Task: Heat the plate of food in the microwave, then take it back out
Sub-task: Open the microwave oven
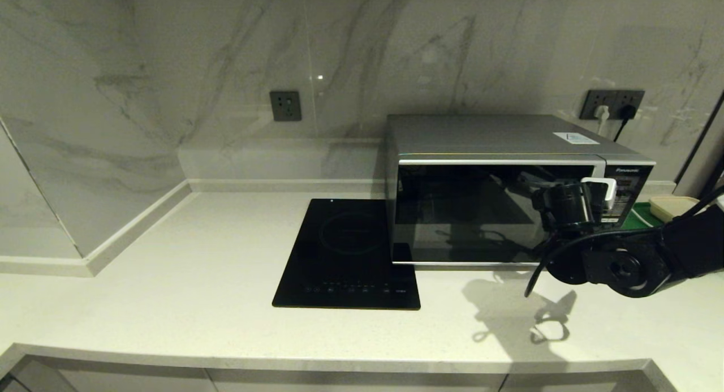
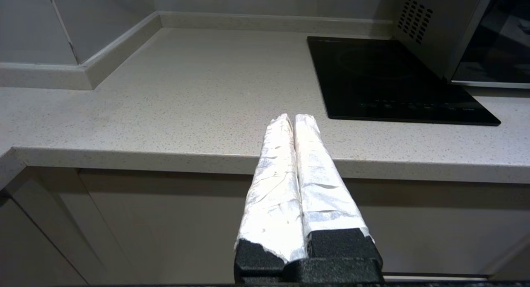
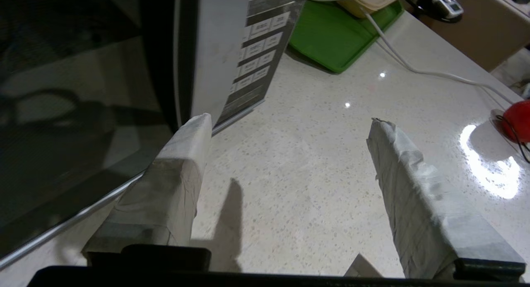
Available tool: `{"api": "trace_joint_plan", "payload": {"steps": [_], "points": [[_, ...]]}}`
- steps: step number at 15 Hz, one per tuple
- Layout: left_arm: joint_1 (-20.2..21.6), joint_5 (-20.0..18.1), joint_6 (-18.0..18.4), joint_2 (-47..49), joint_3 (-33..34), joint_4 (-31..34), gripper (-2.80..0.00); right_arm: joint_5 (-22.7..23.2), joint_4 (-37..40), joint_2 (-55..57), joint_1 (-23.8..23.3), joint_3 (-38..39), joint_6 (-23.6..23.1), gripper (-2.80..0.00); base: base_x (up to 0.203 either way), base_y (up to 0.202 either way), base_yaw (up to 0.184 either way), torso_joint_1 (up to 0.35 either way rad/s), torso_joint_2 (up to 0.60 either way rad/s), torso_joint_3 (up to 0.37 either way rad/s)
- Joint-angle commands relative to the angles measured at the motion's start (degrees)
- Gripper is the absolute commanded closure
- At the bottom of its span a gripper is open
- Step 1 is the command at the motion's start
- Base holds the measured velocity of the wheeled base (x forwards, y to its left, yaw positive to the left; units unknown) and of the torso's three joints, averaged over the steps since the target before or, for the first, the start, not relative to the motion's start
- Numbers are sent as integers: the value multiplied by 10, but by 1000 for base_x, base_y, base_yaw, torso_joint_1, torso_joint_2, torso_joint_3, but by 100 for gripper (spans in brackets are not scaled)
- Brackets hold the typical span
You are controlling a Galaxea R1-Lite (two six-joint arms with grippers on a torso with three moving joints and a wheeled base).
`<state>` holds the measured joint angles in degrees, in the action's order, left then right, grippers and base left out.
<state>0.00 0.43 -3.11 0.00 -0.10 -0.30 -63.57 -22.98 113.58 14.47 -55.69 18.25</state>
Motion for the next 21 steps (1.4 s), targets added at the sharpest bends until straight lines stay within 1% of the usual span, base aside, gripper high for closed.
{"api": "trace_joint_plan", "payload": {"steps": [1, 3, 8, 14, 19, 21], "points": [[0, 0, -1, 0, 0, 0, 0, -2, -1, 15, -16, -14, 1, -280, 0, 0, 0, 0, 0, 0], [0, 0, -1, 0, 0, 0, 0, 7, 0, 21, -20, -32, 0, -280, 0, 0, 0, 0, 0, 0], [0, 0, -1, 0, 0, 0, 0, 35, 4, 22, -20, -38, 0, -280, 0, 0, 0, 0, 0, 0], [0, 0, -1, 0, 0, 0, 0, 36, 7, 69, -34, -97, 0, -280, 0, 0, 0, 0, 0, 0], [0, 0, -1, 0, 0, 0, 0, 36, 7, 98, -66, -122, 1, -280, 0, 0, 0, 0, 0, 0], [0, 0, 0, 0, 0, 0, 0, 37, 6, 96, -75, -121, 13, -280, 0, 0, 0, 0, 0, 0]]}}
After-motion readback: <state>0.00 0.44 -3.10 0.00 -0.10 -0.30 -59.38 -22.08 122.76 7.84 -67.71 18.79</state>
